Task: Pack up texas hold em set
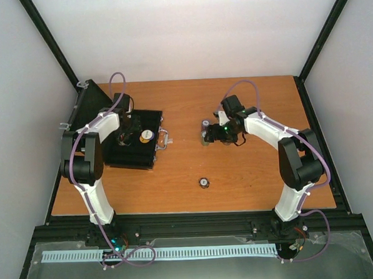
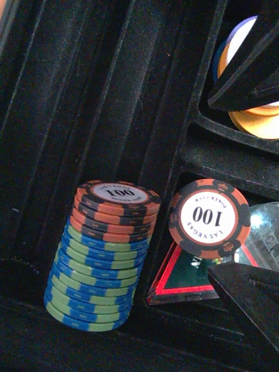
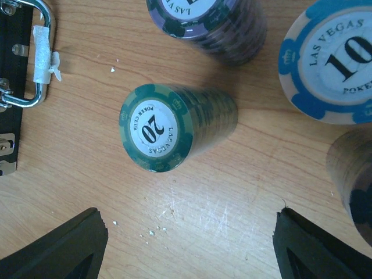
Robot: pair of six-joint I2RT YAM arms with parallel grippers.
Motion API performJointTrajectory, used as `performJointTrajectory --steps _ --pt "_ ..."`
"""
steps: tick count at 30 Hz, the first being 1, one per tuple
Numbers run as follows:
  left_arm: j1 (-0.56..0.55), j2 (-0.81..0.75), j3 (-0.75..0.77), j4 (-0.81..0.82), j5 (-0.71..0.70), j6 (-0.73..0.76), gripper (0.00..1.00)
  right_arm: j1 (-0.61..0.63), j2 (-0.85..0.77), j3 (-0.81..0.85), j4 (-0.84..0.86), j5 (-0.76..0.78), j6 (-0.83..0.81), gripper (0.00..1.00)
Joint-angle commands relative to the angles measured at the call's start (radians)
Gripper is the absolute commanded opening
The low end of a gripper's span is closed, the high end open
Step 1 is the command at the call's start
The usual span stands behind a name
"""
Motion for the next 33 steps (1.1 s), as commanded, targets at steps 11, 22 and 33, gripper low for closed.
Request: performJointTrajectory --steps 11,22,33 --pt "0.006 0.026 -0.023 0.061 -0.019 -0.022 0.74 -0.006 -0.033 -0.016 0.018 0.003 0.032 0.79" --pt "0.008 0.071 -0.004 0.055 -0.012 -0.023 0.70 -0.006 -0.065 -0.050 0.023 0.014 0.038 0.79" --pt "0.008 0.077 0.000 0.051 -0.007 -0.021 0.42 -0.006 -0.070 -0.051 0.023 0.014 0.034 0.79"
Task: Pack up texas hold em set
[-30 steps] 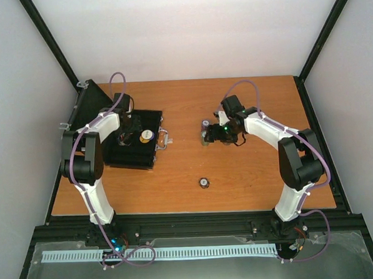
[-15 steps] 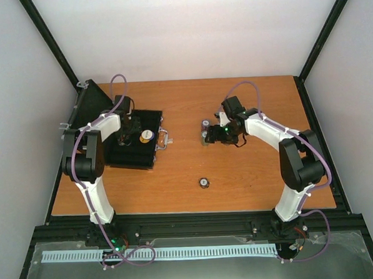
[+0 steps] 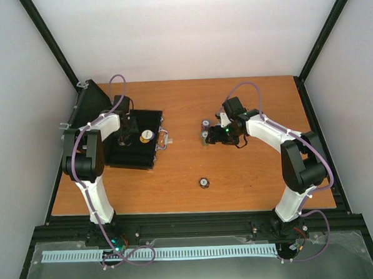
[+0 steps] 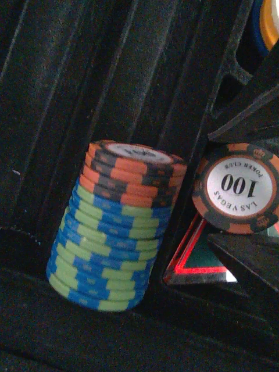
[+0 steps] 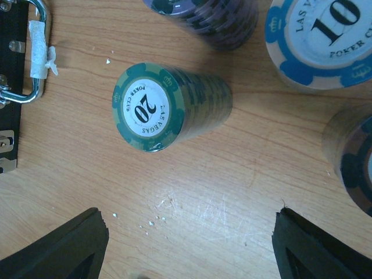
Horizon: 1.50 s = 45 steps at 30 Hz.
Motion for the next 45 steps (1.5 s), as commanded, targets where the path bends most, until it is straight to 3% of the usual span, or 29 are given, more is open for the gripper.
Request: performJointTrajectory --steps 1,4,13,24,32,34,37,45 --pt "-0.001 0.030 0.017 -0.019 0.030 -0.011 0.35 -0.006 -0.030 -0.004 0.016 0.007 0.002 0.79" --pt "-0.001 0.031 0.020 -0.024 0.030 -0.010 0.18 -0.006 -0.027 -0.002 0.015 0.005 0.001 0.79" --pt "-0.001 0.026 0.047 -0.049 0.032 -0.006 0.01 -0.006 -0.020 0.000 0.022 0.000 0.002 0.79" --pt "-0.001 0.011 0.060 -0.071 0.045 -0.004 0.02 -0.006 -0.008 0.012 0.022 -0.004 -0.003 0.79" --pt "-0.001 0.024 0.057 -0.071 0.050 -0.005 0.30 -0.006 -0.006 0.012 0.022 -0.004 -0.007 0.79" --pt "-0.001 0.027 0.056 -0.069 0.049 -0.007 0.32 -0.006 -0.005 0.012 0.022 -0.002 -0.008 0.79" --pt "-0.002 0.032 0.058 -0.071 0.047 -0.008 0.29 -0.007 -0.005 0.009 0.022 -0.002 -0.007 0.79" --pt "-0.001 0.040 0.062 -0.072 0.034 -0.005 0.04 -0.006 -0.002 0.008 0.025 -0.003 -0.007 0.79"
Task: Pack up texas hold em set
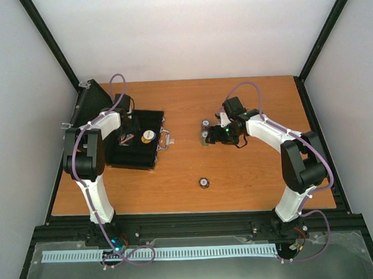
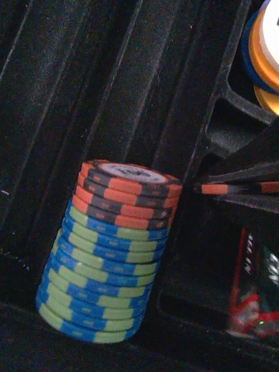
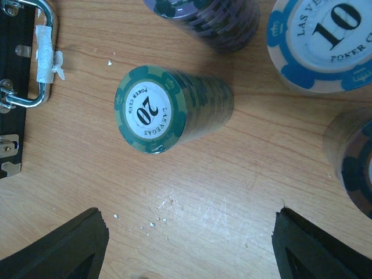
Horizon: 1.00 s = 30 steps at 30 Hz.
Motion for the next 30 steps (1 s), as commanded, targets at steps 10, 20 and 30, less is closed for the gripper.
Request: performJointTrajectory --steps 10,20,30 --pt "-0.003 -0.005 0.053 -0.063 -0.041 0.007 0.01 -0.006 0.008 0.011 0.025 -0.003 -0.006 0.79" --pt "-0.003 -0.067 0.129 -0.142 -0.047 0.020 0.01 -0.006 0.018 0.012 0.037 -0.014 -0.006 0.79" --pt "-0.004 -0.085 0.188 -0.177 0.037 0.042 0.01 -0.006 0.028 0.019 0.037 -0.016 -0.015 0.79"
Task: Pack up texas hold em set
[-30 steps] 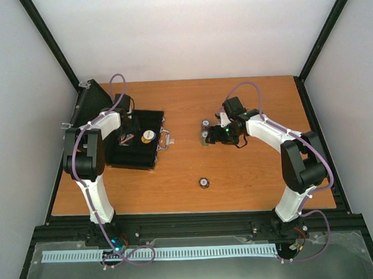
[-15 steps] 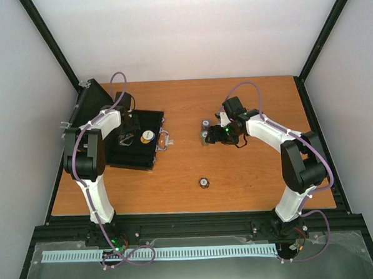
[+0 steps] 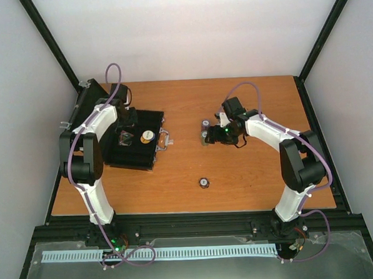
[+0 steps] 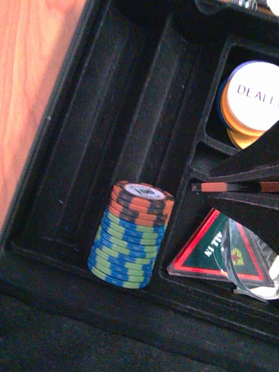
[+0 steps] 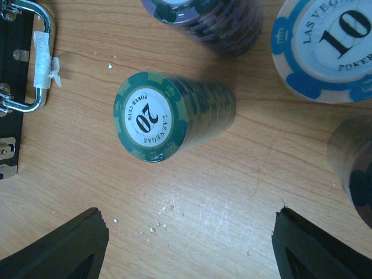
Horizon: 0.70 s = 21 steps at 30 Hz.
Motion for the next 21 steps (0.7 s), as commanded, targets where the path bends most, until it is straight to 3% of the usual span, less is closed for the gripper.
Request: performJointTrajectory --steps 1,14,21 --pt "0.002 -0.013 0.079 -0.031 0.059 0.030 0.01 -0.006 0.016 0.020 0.019 -0.009 -0.015 0.79" --pt "-0.024 0.143 0.222 -0.050 0.068 0.044 0.01 -0.007 0.024 0.046 -0.003 0.012 -0.026 0.79" --pt "-0.031 0.190 0.219 -0.052 0.034 0.065 0.01 -0.006 0.031 0.045 -0.001 0.012 -0.022 0.79"
